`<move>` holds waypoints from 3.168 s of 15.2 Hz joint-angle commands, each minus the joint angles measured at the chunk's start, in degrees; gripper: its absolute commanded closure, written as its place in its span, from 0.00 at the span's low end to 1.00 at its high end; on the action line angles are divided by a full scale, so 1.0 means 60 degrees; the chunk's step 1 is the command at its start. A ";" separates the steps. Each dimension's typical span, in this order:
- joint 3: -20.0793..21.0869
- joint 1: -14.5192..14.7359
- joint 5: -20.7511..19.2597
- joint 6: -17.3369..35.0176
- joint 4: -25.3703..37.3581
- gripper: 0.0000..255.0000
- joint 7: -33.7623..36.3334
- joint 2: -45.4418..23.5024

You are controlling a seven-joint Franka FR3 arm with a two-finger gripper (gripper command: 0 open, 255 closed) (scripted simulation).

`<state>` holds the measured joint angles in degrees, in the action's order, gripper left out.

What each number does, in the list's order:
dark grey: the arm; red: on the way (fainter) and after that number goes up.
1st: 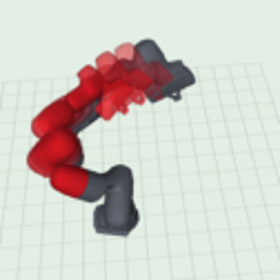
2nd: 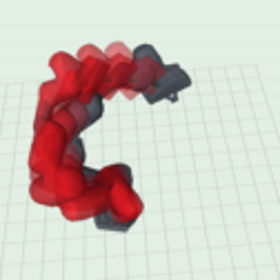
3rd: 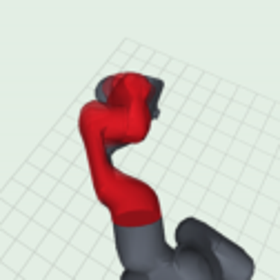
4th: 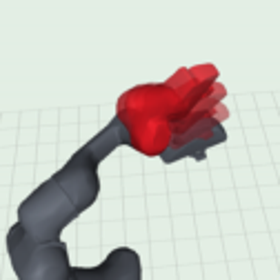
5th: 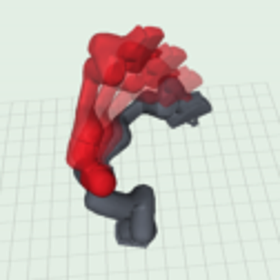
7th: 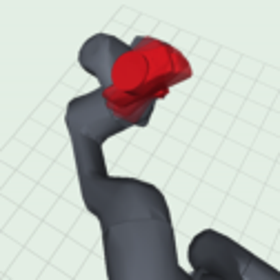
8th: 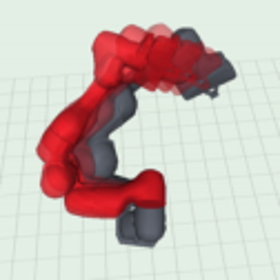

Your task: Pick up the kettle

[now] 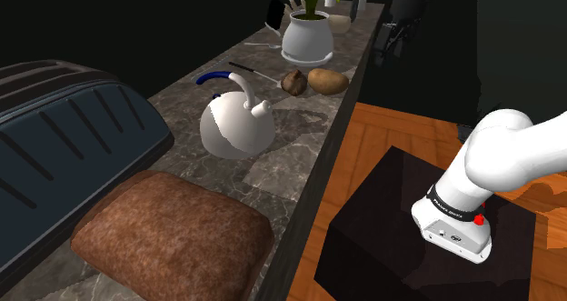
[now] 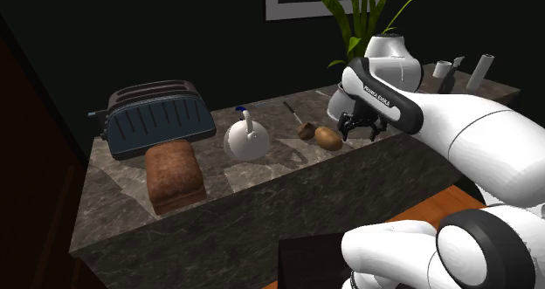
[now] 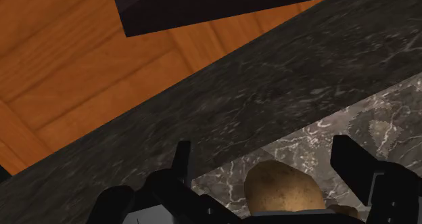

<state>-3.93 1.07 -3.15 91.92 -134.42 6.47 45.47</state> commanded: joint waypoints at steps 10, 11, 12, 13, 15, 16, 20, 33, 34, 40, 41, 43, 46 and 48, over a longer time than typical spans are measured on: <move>0.1208 0.0873 0.0738 -0.0425 0.2385 0.00 0.0611 -0.2783; 0.1335 0.0954 0.0793 -0.0500 0.2692 0.00 0.0678 -0.3102; 0.1461 0.1033 0.0841 -0.0580 0.3007 0.00 0.0745 -0.3424; 0.1586 0.1110 0.0883 -0.0667 0.3332 0.00 0.0814 -0.3748; 0.1834 0.1264 0.0949 -0.0858 0.4012 0.00 0.0957 -0.4407; 0.1956 0.1341 0.0971 -0.0964 0.4367 0.00 0.1031 -0.4742; 0.2443 0.1658 0.0994 -0.1458 0.5909 0.00 0.1350 -0.6134; 0.3603 0.3172 0.0354 -0.3741 1.1966 0.00 0.2410 -1.0934; 0.3598 0.3142 0.0377 -0.3561 1.1697 0.00 0.2390 -1.0844; 0.3579 0.3013 0.0469 -0.2649 1.0422 0.00 0.2292 -1.0475; 0.3579 0.3013 0.0470 -0.2648 1.0420 0.00 0.2292 -1.0474; 0.3578 0.3006 0.0477 -0.2632 1.0379 1.00 0.2286 -1.0448; 0.3578 0.3007 0.0476 -0.2628 1.0379 1.00 0.2287 -1.0452; 0.3578 0.3007 0.0476 -0.2622 1.0371 1.00 0.2288 -1.0450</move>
<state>17.54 19.10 -0.30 76.15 -72.16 20.19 -17.17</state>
